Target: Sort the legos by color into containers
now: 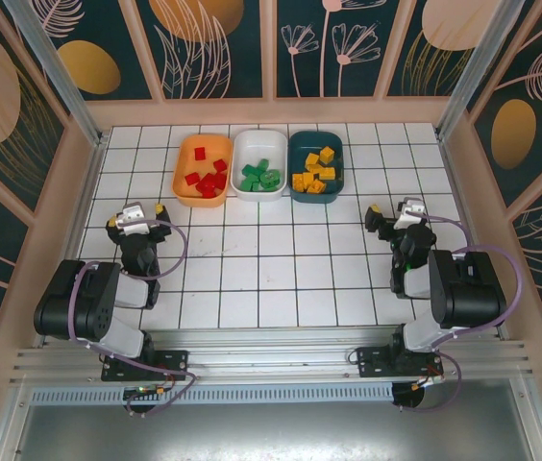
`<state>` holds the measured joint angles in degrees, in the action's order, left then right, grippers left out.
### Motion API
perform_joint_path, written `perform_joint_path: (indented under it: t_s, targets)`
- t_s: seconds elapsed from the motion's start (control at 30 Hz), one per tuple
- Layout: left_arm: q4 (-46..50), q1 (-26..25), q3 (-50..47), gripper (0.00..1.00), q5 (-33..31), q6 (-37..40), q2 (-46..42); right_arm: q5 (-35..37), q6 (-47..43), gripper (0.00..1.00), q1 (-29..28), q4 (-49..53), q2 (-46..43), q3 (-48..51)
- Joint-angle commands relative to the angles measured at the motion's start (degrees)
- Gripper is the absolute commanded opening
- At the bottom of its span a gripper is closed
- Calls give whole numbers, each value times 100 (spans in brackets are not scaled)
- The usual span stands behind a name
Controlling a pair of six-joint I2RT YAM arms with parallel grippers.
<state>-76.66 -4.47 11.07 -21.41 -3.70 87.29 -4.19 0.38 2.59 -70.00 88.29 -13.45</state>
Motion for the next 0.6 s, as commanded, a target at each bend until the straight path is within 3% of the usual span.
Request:
perform_joint_path:
  t_s: [0.0, 0.57]
  targets:
    - [-50, 34, 62, 99, 42, -104, 8, -2, 24, 99, 0, -84, -7, -26]
    - [-33, 62, 63, 99, 100, -113, -1, 14, 23, 99, -8, -84, -5, -27]
